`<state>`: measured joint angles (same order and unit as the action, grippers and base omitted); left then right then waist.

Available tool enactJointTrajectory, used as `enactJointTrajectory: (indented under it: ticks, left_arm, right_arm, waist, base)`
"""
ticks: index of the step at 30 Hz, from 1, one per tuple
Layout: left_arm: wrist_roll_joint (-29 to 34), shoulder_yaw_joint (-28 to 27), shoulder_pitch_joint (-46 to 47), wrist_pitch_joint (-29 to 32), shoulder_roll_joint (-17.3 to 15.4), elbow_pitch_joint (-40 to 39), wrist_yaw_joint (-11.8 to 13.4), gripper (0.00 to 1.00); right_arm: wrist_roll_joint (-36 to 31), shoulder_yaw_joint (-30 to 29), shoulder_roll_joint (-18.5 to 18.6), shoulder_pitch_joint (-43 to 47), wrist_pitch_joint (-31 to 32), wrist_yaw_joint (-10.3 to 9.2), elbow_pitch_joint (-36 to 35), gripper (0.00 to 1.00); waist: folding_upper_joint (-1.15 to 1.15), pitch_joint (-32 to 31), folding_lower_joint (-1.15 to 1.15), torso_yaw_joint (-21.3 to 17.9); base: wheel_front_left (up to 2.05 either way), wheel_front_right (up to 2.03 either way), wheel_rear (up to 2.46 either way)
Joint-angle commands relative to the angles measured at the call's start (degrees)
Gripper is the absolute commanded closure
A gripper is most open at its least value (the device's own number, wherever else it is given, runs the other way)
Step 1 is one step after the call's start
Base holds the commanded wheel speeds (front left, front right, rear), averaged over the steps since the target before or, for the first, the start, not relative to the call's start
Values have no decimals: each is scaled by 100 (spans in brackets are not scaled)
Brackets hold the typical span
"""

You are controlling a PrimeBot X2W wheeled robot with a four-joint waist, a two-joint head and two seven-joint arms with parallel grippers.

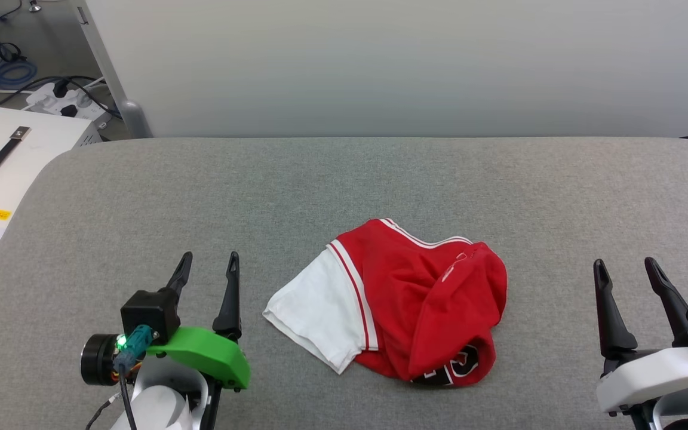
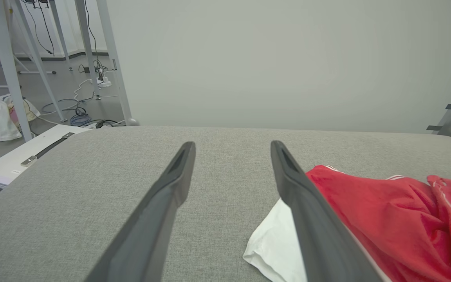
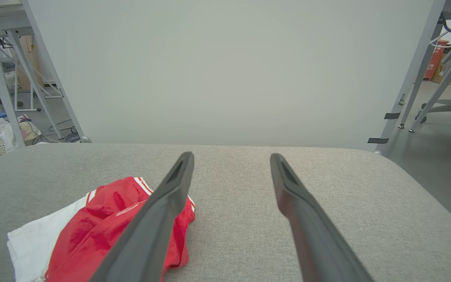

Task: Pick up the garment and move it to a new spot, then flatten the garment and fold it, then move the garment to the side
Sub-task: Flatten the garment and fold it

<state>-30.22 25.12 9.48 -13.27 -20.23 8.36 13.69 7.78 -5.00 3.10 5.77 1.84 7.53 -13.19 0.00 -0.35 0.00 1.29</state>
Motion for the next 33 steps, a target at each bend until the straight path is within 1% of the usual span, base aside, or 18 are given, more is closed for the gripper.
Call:
enactJointTrajectory:
  ticks: [1,6,9,11,12,14,20,25,31,33]
  left_arm:
    - [37,0,-71,32,-45,-27,32,0]
    - [8,30,-61,119,-55,-13,37,0]
    - [-12,114,17,375,-84,75,5,0]
    - [-41,224,153,709,-91,181,-54,0]
    - [-58,280,238,865,-94,241,-107,0]
    - [-110,455,477,1360,-91,445,-256,0]
    - [-326,783,1187,2549,55,1098,-598,0]
    - [-434,988,1661,3329,105,1662,-839,0]
    - [-375,1321,1981,4182,35,2260,-1044,0]
    - [-377,1476,2019,4540,18,2386,-1169,0]
  right_arm:
    - [-44,5,-9,27,20,-4,-19,0]
    - [-43,1,-12,27,30,-4,0,0]
    - [-35,-15,-13,24,40,-4,-2,0]
    - [-29,-11,-14,-1,46,-4,-15,0]
    - [-27,-2,-15,-19,49,-4,-25,0]
    - [-13,31,-16,-78,62,-4,-40,0]
    - [54,85,-1,-259,34,-4,2,0]
    - [144,119,9,-382,-17,-4,60,0]
    - [223,149,38,-502,-106,-4,178,0]
    - [256,151,39,-530,-132,-4,216,0]
  waist:
    - [0,3,0,0]
    - [0,-8,0,5]
    - [0,32,0,13]
    - [0,92,0,9]
    - [0,129,0,1]
    - [0,240,0,-33]
    - [0,633,0,-195]
    - [0,922,0,-384]
    - [0,1156,0,-586]
    - [0,1202,0,-630]
  base:
    - [0,0,0]
    - [0,0,0]
    - [0,0,0]
    - [0,0,0]
    - [0,0,0]
    - [0,0,0]
    - [0,0,0]
    - [0,0,0]
    - [0,0,0]
    - [0,0,0]
